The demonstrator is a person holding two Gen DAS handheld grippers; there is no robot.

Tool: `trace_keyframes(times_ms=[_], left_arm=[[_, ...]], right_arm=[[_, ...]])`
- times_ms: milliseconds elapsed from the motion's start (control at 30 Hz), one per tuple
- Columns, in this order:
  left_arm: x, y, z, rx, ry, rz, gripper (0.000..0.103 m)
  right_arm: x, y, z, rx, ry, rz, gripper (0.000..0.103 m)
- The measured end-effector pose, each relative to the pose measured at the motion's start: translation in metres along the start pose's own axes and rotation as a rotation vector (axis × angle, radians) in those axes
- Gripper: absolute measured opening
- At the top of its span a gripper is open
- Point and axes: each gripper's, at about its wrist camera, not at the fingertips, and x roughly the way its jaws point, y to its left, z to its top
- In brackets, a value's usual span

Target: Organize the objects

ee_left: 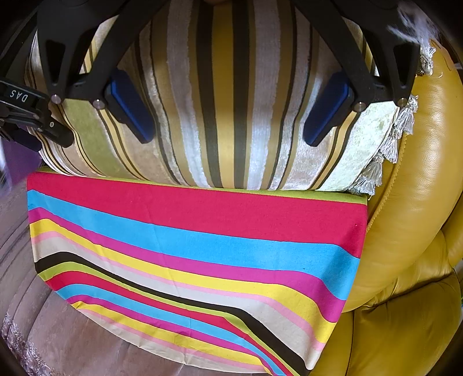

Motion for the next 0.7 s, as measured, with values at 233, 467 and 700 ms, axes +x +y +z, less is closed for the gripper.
trace_keyframes(times_ms=[233, 467, 700], left_arm=[[-0.0005, 0.0009, 0.0001, -0.002, -0.002, -0.005, 0.103], [-0.0005, 0.0024, -0.0006, -0.004, -0.004, -0.011, 0.103], [0.0005, 0.0051, -0.0006, 0.002, -0.003, -0.021, 0.103]], right_arm=[[0.0, -0.0002, 0.0, 0.0, 0.0, 0.001, 0.103], [0.0, -0.0002, -0.0001, 0.0, 0.0, 0.0, 0.103], [0.0001, -0.0001, 0.0, 0.0, 0.0, 0.0, 0.103]])
